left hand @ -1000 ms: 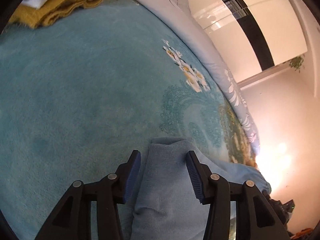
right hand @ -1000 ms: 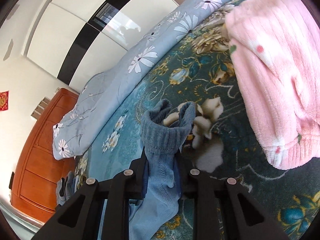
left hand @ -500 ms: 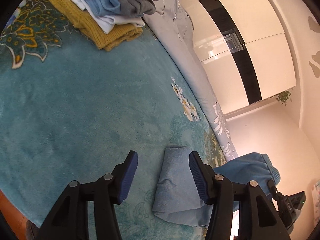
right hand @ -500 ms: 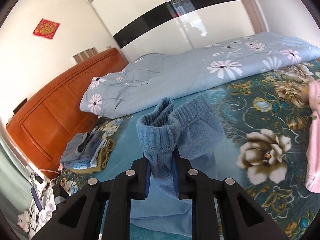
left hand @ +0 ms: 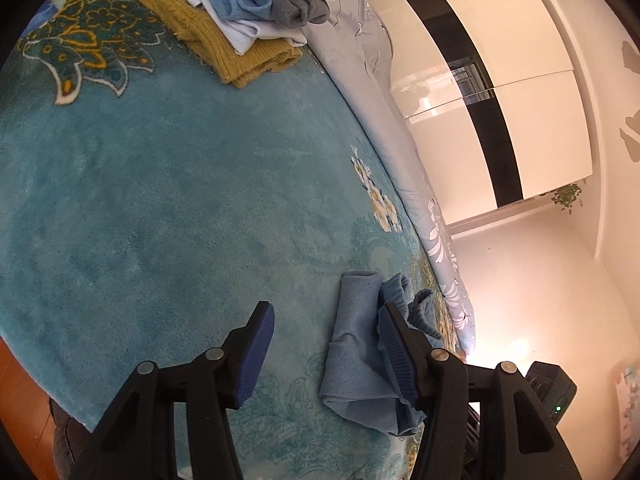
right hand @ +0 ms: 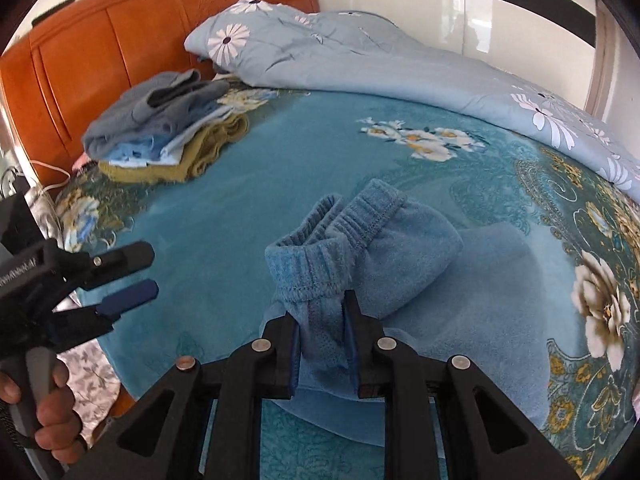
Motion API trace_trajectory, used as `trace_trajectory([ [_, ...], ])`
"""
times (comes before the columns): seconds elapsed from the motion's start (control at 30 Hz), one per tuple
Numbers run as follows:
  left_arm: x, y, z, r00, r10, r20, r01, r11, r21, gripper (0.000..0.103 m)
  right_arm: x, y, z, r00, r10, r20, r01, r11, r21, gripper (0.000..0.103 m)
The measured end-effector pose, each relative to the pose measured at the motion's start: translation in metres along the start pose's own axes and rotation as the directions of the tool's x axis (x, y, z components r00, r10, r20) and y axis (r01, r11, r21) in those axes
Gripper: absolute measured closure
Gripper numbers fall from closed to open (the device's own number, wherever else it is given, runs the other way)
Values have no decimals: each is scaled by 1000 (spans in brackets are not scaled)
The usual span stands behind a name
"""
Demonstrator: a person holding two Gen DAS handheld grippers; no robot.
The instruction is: Fold clothes
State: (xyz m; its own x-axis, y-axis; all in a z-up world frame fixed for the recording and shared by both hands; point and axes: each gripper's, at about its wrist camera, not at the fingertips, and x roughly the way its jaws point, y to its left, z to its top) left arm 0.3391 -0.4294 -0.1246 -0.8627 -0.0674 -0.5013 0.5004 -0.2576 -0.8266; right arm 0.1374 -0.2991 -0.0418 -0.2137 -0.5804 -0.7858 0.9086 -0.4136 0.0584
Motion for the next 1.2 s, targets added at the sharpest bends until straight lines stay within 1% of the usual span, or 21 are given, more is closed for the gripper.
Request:
trace_trajectory([
  [0.07,1,-2,0,1000,-2,-4,2,1000,6,44,-3,1,-2,1000,22,6,-22,1000,-14,80],
  [0.13,2,-6,-1,1000,-5,-8,5,1000,17,44,-7,0,-4,998,56,16,-55,998,-24,73],
  [0.2,5,-13,-2,1000,-16,-16,17,999,35,44,-13,0,-5,995,101,27,-100,994,-35,54],
  [0.27,10,-23,-4,999,-34,-34,36,998,56,44,-22,-6,-7,987,155,42,-154,988,-30,53],
  [0.3,13,-27,-5,998,-43,-42,46,997,67,44,-27,-11,-9,985,167,53,-166,986,-17,53],
  [0.37,20,-39,-9,996,-57,-68,63,993,100,42,-37,-30,-14,984,156,87,-160,986,43,53],
  [0.43,32,-51,-15,993,-60,-99,74,987,144,41,-44,-58,-22,983,143,115,-159,977,140,53],
  [0.53,54,-66,-25,988,-42,-151,71,979,189,39,-53,-102,-40,978,145,152,-186,933,307,53],
  [0.6,67,-72,-31,984,-15,-176,52,977,208,39,-59,-126,-53,974,145,176,-203,901,382,53],
  [0.63,71,-72,-34,985,10,-175,28,976,215,39,-62,-135,-59,973,138,183,-202,891,407,53],
  [0.7,74,-73,-38,986,44,-159,-8,975,223,39,-67,-148,-69,976,107,188,-180,884,432,53],
  [0.77,72,-74,-40,989,48,-139,-14,972,235,40,-71,-159,-77,978,84,190,-163,874,457,53],
  [0.8,70,-75,-42,990,50,-128,-17,970,241,41,-71,-165,-81,978,85,189,-166,866,472,53],
  [0.83,69,-76,-43,992,51,-118,-21,969,247,43,-71,-171,-85,978,88,188,-171,856,487,53],
  [0.87,68,-77,-44,993,57,-108,-28,966,256,54,-70,-175,-89,978,93,187,-176,847,501,53],
  [0.9,67,-78,-44,993,69,-98,-40,963,266,69,-68,-178,-92,978,99,186,-183,838,514,53],
  [0.93,66,-79,-45,993,74,-91,-46,961,272,73,-67,-181,-94,977,106,186,-190,831,523,53],
  [1.0,62,-77,-45,995,68,-76,-45,962,269,91,-64,-183,-97,974,121,192,-207,822,530,53],
  [1.07,58,-76,-44,996,72,-60,-53,960,275,91,-65,-183,-97,970,131,205,-223,817,532,53],
  [1.1,58,-76,-44,995,87,-57,-67,956,284,91,-66,-183,-96,968,135,213,-230,816,530,53],
  [1.2,62,-68,-45,991,111,-70,-87,957,278,91,-73,-182,-90,962,132,240,-241,827,508,53],
])
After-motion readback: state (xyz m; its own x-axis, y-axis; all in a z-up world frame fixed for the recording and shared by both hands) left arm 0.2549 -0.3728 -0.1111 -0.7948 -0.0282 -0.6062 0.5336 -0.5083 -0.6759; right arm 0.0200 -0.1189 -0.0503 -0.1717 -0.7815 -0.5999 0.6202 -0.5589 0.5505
